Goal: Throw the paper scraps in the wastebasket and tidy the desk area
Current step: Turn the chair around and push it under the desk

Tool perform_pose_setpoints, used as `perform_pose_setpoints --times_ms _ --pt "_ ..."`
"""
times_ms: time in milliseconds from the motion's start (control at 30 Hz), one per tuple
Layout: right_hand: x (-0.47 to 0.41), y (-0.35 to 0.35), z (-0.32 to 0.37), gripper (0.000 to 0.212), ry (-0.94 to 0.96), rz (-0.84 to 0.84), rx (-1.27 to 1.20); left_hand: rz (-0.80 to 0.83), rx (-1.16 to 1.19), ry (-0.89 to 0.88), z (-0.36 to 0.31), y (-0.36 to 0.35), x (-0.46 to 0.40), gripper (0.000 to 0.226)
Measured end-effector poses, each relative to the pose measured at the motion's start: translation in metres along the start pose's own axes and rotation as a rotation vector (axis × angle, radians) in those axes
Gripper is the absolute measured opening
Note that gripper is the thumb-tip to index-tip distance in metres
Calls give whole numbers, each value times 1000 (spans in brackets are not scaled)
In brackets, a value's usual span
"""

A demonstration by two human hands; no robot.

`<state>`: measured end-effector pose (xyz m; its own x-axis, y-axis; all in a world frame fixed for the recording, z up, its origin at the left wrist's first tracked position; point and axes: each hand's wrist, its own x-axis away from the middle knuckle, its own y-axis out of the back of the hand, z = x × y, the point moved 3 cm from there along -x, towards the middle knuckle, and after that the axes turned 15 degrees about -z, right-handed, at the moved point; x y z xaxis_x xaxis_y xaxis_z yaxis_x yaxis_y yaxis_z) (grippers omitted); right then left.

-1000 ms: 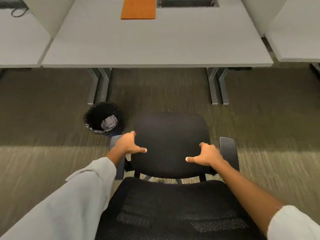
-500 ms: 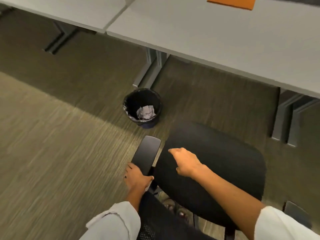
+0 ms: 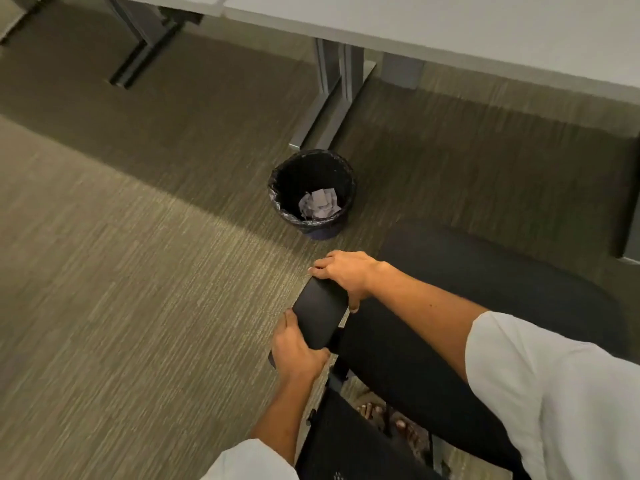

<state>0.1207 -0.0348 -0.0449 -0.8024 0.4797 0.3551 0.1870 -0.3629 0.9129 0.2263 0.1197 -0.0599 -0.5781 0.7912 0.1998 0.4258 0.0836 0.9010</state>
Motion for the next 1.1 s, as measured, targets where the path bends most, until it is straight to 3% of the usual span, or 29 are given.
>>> perform_pose_setpoints --times_ms 267,633,833,967,1100 --pt "2 -3 1 119 -17 -1 -83 42 106 59 0 12 1 93" --pt "-5 0 3 117 -9 41 -71 26 35 72 -1 14 0 91" --pt "3 -12 10 116 -97 -77 -66 20 -32 61 5 9 0 94" --pt "59 -32 -15 119 -278 -248 -75 28 -325 -62 -6 6 3 126" --pt "154 -59 -59 110 -591 -294 -60 -4 -339 -453 -64 -18 15 138"
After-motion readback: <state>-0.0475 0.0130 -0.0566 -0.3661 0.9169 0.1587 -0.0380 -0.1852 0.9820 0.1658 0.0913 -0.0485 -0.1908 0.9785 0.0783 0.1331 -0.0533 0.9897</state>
